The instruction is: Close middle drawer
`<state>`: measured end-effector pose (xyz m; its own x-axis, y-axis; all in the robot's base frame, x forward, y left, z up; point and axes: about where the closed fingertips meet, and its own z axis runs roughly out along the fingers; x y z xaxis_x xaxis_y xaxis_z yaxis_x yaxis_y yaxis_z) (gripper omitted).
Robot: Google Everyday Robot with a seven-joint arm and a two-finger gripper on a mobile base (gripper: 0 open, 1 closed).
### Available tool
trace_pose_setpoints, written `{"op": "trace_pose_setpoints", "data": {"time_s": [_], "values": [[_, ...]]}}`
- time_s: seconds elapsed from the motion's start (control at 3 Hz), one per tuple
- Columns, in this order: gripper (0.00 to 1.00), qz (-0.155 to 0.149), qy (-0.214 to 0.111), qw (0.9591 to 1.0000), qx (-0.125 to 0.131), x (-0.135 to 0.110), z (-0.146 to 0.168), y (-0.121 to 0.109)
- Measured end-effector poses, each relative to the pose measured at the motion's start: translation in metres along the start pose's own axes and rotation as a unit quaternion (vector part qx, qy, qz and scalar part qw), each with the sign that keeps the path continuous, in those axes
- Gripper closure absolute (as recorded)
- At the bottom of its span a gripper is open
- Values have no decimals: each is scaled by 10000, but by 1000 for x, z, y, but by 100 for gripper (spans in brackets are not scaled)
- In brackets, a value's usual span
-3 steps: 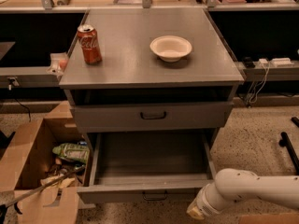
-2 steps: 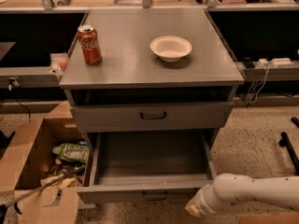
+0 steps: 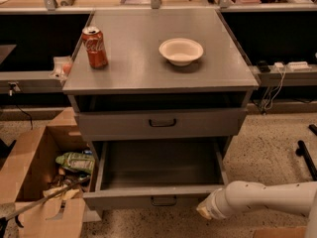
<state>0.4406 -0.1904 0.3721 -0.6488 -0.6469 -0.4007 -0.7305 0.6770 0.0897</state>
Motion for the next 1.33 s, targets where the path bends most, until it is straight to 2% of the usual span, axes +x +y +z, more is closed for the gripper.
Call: {"op": "trace_pose_setpoints", "data": {"time_s": [0.33,1.33], "values": [[100,0,0,10000,0,0,0,0],[100,-36,-141,9998,151,-15,9,-19]]}}
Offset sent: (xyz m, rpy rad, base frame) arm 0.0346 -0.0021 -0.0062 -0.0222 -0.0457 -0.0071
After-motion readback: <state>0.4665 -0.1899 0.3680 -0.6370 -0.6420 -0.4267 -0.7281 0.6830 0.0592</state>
